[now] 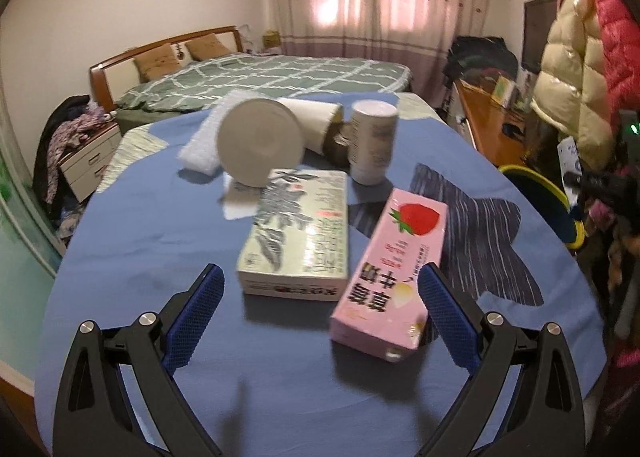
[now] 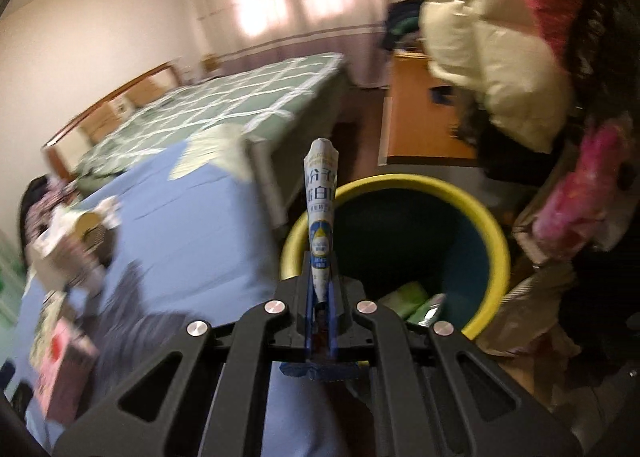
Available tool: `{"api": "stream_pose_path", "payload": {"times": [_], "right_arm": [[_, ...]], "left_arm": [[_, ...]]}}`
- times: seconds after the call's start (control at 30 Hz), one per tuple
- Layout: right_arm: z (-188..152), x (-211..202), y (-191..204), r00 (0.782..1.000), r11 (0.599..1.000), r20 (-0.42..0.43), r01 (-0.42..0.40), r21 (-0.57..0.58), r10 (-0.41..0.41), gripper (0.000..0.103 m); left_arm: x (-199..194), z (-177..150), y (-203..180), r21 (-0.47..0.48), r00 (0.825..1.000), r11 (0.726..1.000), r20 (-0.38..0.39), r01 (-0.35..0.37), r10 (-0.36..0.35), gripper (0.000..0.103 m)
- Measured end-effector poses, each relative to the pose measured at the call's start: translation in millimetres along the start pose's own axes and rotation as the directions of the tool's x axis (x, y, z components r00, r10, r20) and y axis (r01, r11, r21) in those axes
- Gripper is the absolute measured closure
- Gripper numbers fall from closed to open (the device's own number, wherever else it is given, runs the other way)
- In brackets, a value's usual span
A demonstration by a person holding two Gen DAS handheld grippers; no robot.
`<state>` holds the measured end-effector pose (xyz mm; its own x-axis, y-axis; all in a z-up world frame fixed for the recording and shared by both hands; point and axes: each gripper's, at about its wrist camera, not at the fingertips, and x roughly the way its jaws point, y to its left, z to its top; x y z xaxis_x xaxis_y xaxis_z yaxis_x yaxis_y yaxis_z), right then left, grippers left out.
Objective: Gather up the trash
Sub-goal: 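Carry the toothpaste tube over the bin and open the right gripper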
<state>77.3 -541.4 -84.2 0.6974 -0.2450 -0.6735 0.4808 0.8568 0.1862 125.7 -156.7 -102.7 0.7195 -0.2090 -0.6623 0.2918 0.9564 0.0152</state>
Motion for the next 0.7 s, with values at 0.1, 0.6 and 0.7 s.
{"api": "stream_pose_path", "payload": {"times": [0.1,0.6,0.7], "right_arm": [[3,14,-8,0.999,0.999,-0.015,0.037,0.035,-0.036,0.096],[11,30,-1,0.991,0.988,0.004,0.136,0.076,-0.136,0.066],[11,30,0,0.991,0.988,0.006,0.134,0.073,-0.135,0.063]], "left_arm": [[9,0,-7,0.014,1.000,1.000,-0.023,0.022,-0.022,0.007],[26,0,-17,0.045,0.995,0.995,-0.053,0.085,-0.083,0.007],[24,0,-20,0.057,0.992,0.991,-0.051,0.117,-0.114,0.007]]}}
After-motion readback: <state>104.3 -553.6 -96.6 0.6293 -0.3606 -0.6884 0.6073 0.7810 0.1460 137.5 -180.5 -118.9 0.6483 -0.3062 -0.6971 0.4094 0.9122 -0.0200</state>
